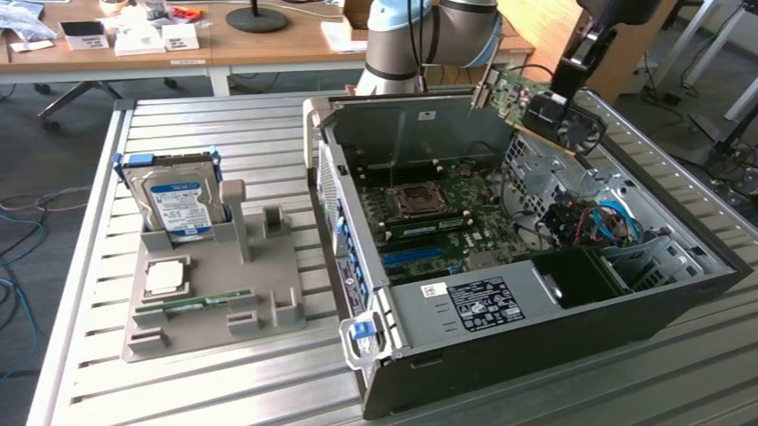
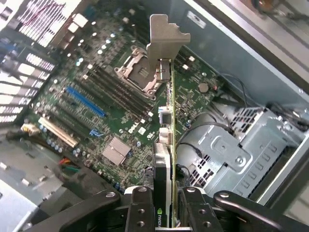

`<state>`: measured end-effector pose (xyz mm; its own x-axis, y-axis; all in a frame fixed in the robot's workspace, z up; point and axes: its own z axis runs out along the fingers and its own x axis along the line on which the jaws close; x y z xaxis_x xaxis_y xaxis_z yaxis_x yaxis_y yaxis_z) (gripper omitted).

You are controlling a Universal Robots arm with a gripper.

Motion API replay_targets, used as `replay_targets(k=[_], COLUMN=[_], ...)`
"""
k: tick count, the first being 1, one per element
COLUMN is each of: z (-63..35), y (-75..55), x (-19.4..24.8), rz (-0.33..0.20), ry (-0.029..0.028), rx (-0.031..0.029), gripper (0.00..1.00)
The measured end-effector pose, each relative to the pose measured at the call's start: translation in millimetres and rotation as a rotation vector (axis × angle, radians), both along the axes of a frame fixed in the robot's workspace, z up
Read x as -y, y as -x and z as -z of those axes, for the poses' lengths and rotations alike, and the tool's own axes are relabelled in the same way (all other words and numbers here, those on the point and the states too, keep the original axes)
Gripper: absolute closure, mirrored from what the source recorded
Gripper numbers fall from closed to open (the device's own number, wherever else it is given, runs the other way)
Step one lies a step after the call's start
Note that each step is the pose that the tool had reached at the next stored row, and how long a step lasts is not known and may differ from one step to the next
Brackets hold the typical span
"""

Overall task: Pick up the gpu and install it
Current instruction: 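Insert the gpu into the slot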

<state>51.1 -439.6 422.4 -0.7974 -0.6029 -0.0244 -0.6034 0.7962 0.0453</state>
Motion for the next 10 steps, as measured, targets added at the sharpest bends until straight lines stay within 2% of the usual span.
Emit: replay_targets(k=[4, 10], z=[0.1, 0.2], y=[0.0, 0.0], x=[0.0, 0.0], rz=[-0.068, -0.166], ry=[0.0028, 0.0141], rx=[0.0, -0.0003], gripper=[0.73, 0.73])
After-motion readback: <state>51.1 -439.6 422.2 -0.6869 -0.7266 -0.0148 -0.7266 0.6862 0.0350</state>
